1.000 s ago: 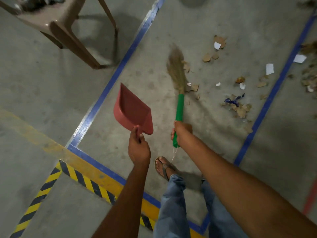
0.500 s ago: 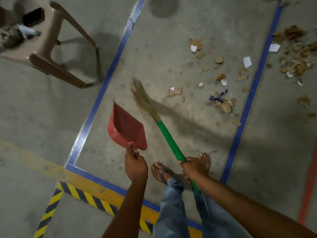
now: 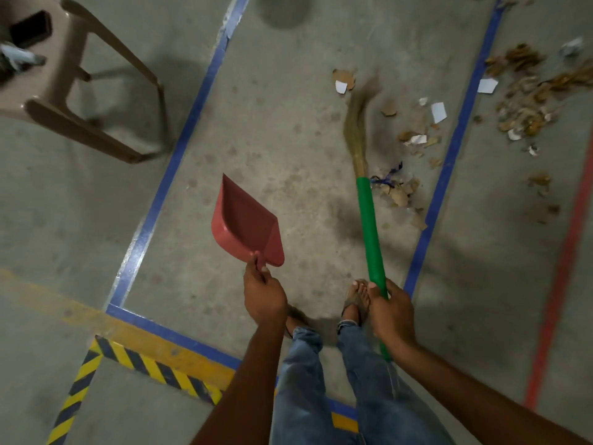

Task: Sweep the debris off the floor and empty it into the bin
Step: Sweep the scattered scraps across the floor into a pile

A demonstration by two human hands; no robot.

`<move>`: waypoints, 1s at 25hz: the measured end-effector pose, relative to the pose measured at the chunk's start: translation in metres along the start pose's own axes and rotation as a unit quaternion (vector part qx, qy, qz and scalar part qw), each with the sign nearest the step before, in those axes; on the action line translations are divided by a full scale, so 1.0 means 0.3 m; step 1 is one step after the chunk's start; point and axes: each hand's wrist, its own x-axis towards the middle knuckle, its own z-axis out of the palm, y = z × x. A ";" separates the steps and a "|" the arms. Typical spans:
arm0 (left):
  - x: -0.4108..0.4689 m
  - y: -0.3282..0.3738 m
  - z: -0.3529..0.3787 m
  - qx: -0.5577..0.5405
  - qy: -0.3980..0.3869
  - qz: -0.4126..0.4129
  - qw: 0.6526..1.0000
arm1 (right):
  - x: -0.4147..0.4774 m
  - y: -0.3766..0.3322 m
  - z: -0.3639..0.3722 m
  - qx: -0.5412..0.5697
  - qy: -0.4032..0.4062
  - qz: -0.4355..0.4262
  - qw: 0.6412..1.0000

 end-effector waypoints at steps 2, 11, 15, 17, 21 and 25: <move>-0.001 0.020 -0.022 -0.016 0.031 -0.025 0.999 | -0.063 -0.022 -0.040 0.019 -0.073 -0.013 0.997; 0.170 -0.194 -0.305 0.016 0.101 -0.086 0.991 | -0.286 -0.162 0.333 -0.155 -0.304 -0.081 0.936; 0.355 -0.351 -0.454 0.028 0.100 -0.085 0.991 | -0.243 -0.340 0.750 -0.122 -0.298 0.082 0.943; 0.443 -0.383 -0.526 0.027 0.098 -0.084 0.991 | -0.213 -0.399 0.897 -0.057 -0.252 0.154 0.954; 0.605 -0.362 -0.608 0.018 0.078 -0.077 0.994 | -0.328 -0.518 0.949 -0.028 -0.169 0.132 0.976; 0.734 -0.253 -0.661 0.026 0.064 -0.057 0.996 | -0.504 -0.667 0.919 0.066 -0.179 0.138 0.972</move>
